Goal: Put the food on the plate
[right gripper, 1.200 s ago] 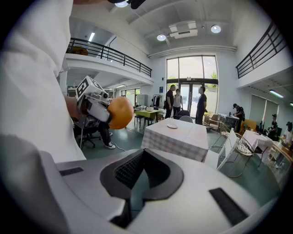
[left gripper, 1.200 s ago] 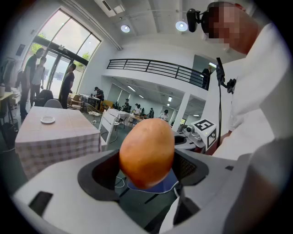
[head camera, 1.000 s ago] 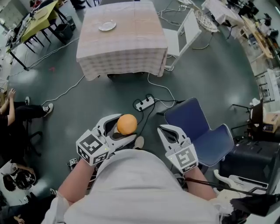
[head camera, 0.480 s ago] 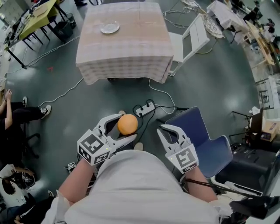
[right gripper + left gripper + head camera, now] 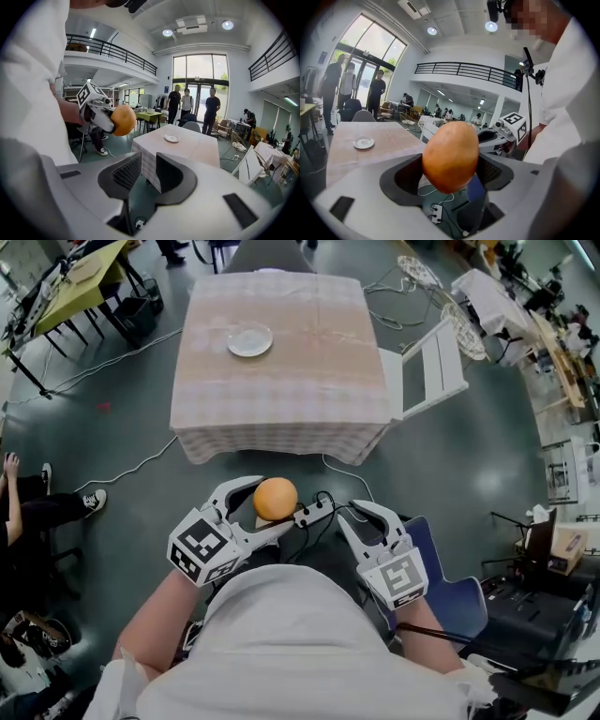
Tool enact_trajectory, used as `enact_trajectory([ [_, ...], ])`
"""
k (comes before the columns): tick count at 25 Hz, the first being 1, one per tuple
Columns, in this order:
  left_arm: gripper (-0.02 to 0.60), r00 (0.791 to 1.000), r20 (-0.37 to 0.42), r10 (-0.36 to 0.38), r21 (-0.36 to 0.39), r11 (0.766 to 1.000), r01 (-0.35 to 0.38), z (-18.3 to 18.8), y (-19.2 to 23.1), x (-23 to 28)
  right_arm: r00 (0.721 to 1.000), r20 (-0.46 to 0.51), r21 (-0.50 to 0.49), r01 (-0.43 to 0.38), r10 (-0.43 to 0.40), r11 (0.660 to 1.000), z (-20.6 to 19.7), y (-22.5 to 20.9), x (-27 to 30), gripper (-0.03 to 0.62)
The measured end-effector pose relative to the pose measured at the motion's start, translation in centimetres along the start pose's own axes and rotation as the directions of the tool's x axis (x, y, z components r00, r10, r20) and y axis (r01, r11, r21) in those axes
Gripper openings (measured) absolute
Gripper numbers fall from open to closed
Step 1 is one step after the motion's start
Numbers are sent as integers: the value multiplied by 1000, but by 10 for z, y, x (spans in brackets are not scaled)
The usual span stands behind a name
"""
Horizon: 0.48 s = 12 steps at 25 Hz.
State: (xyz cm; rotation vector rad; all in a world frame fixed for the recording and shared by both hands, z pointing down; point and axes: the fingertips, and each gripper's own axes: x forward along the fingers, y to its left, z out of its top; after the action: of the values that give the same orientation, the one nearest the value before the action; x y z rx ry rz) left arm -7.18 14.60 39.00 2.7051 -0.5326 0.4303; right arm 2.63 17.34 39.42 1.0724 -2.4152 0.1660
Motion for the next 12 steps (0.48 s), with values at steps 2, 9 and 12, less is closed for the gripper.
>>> enact_trajectory([
  [2,365,999,-8,31,9,999,-31,11,25,5,1000,14,-9,-14,14,1000,13,-17,15,92],
  [9,365,990,-32,138,18,990,-138,25,103,5,994,14,-50,-107,108,993,44,-34,75,92],
  [12,365,982,-47,186,14,983,-185,29,143,17,986,27,-79,-159,162,984,51,-53,104,92],
])
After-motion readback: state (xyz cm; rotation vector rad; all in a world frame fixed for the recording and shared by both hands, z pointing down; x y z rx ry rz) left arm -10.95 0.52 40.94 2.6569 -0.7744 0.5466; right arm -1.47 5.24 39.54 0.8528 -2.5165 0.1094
